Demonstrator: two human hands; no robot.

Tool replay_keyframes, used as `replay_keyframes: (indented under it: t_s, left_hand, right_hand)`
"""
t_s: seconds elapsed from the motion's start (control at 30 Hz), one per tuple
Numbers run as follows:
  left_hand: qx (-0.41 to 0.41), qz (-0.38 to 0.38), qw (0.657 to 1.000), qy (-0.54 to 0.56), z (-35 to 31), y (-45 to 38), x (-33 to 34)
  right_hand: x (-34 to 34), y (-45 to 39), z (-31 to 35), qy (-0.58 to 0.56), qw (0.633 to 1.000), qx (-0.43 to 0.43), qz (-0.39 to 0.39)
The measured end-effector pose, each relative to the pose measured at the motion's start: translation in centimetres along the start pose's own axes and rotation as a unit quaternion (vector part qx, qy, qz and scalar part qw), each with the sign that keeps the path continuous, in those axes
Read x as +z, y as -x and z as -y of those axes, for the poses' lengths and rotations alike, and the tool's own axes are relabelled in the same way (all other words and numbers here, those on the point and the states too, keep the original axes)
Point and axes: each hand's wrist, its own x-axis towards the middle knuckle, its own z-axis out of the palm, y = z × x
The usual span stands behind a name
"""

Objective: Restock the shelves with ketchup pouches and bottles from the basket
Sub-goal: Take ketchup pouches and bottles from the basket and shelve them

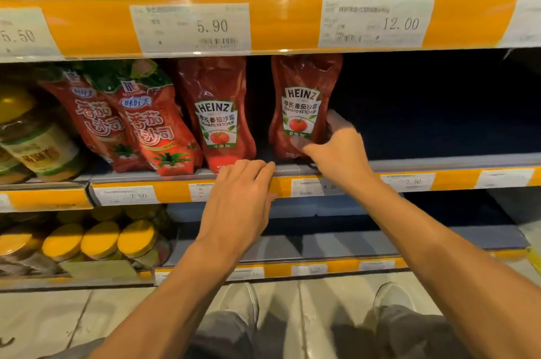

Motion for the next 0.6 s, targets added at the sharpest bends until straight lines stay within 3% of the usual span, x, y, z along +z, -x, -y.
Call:
replay_keyframes:
  t_s: [0.27,0.6]
  left_hand:
    - [0.003,-0.020,1.000,0.011,0.9,-0.7,0.6]
    - [-0.007,-0.022,1.000,0.015,1.1,-1.2,1.0]
  right_hand:
    - [2.0,-5.4,-0.8,0.070,0.997,0.011,-0.041]
    - [3.9,-8.0,-0.6,0.028,0.999,-0.021,0.018]
